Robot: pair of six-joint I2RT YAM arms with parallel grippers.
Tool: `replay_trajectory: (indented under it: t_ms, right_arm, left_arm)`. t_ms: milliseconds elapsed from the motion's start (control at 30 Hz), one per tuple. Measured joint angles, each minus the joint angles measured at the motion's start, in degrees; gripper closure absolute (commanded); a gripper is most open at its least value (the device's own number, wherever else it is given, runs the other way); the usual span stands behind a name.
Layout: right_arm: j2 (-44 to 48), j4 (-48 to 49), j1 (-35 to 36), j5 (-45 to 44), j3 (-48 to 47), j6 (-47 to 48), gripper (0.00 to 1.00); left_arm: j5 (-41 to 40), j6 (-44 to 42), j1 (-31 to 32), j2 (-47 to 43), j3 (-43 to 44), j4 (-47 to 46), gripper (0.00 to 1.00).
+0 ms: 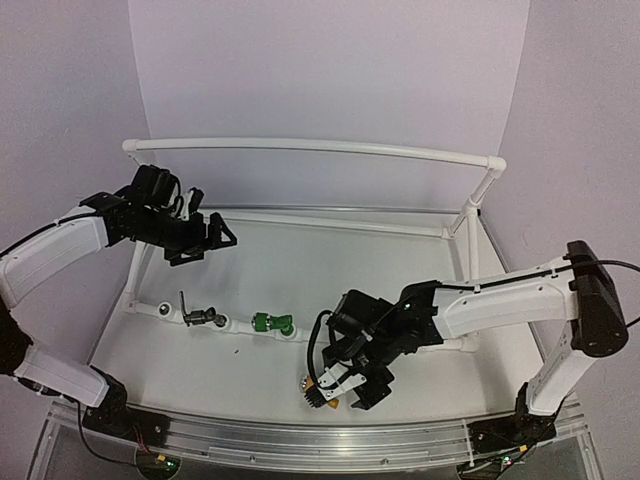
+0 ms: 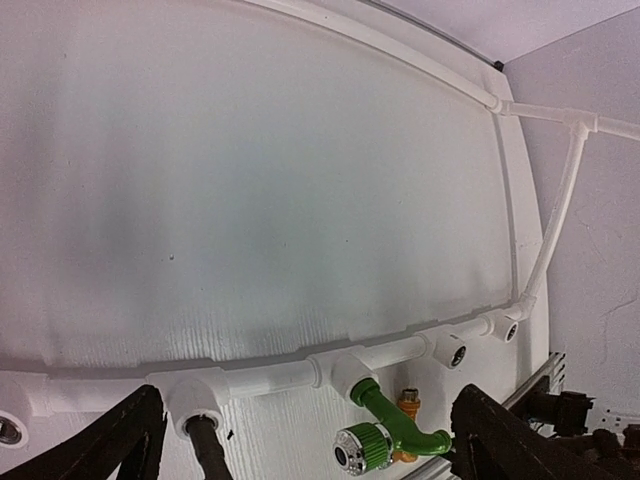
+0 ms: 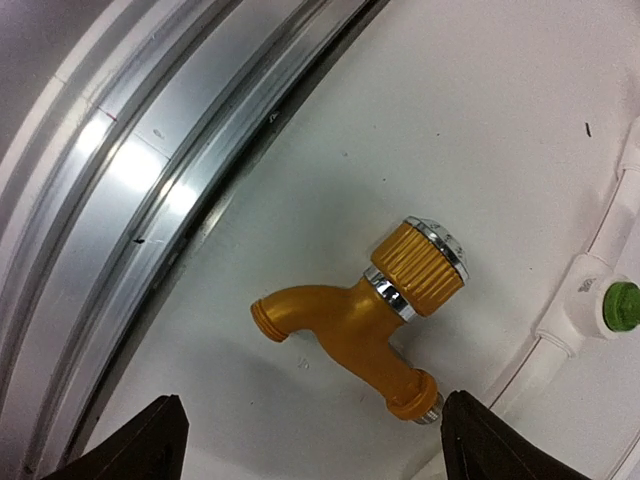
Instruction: Install the water faucets
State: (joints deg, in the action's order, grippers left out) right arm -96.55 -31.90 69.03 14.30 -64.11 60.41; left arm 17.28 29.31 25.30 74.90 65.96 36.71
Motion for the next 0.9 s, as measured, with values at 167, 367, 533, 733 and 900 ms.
replay_trajectory:
  t_ms: [167, 367, 533, 733, 900]
  right_arm:
    - [-6.3, 0.0, -0.2, -3.8, -2.5, 4.4, 0.16]
    - [-8.6, -0.3, -1.3, -5.8, -4.9, 7.4, 0.19]
    - [-10.9, -0.2, -2.7, -7.2, -7.6, 9.9, 0.25]
    - [-14.3, -0.7, -3.6, -7.7, -8.7, 12.4, 0.38]
    - [-16.0, -1.6, -3.6, -8.1, -9.3, 14.3, 0.52]
  left_arm:
    - [1.1, 1.2, 0.0, -2.4, -0.9, -0.5, 0.00]
    - [2.0, 2.5, 0.0, -5.4, -3.9, -1.4, 0.00]
    - [2.0, 2.9, 0.0, -5.8, -4.2, -1.4, 0.00]
    - [2.0, 3.8, 0.2, -6.0, -4.2, -1.3, 0.00]
    - [2.0, 3.8, 0.3, -6.2, -4.2, -1.2, 0.00]
